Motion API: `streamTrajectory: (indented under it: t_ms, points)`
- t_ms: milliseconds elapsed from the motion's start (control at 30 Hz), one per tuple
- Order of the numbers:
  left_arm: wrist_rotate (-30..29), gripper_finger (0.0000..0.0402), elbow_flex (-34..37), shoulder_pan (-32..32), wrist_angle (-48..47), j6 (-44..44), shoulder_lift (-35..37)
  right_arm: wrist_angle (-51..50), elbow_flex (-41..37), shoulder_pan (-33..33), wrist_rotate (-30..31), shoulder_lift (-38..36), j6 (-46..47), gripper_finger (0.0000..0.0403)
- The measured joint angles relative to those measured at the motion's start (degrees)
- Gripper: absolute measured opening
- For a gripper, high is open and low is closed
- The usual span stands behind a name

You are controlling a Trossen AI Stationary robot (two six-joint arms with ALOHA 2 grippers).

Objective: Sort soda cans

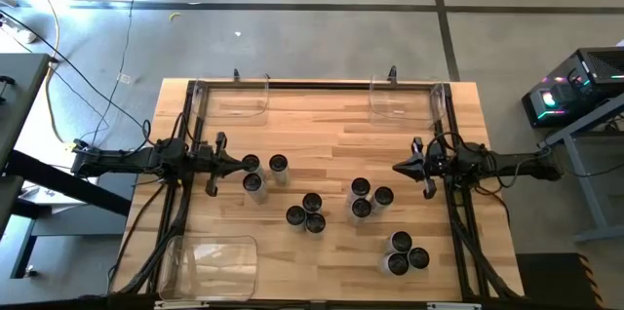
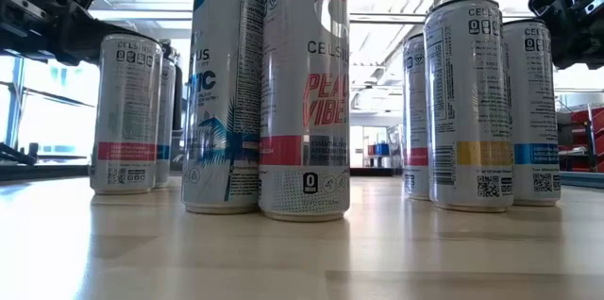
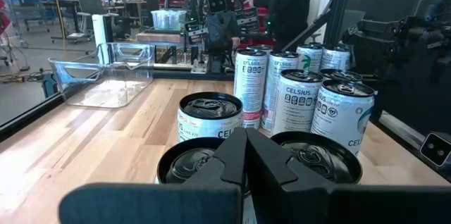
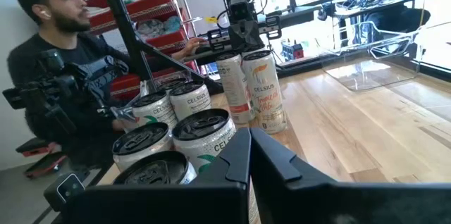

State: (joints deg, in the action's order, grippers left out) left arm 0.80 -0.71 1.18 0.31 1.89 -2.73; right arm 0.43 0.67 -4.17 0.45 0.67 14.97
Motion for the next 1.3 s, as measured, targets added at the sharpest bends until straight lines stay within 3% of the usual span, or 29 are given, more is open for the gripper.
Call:
streamTrajectory:
  t_ms: [1067,1300]
  points:
    - [0.0,0.0000,0.0,0.0,0.0,-0.1,0.0,0.0,0.0,0.0,0.0,0.0,0.0,0.0000]
    - [-0.3,0.0000,0.0,0.0,0.8,-5.0,0.0,0.0,0.0,0.0,0.0,0.0,0.0,0.0000]
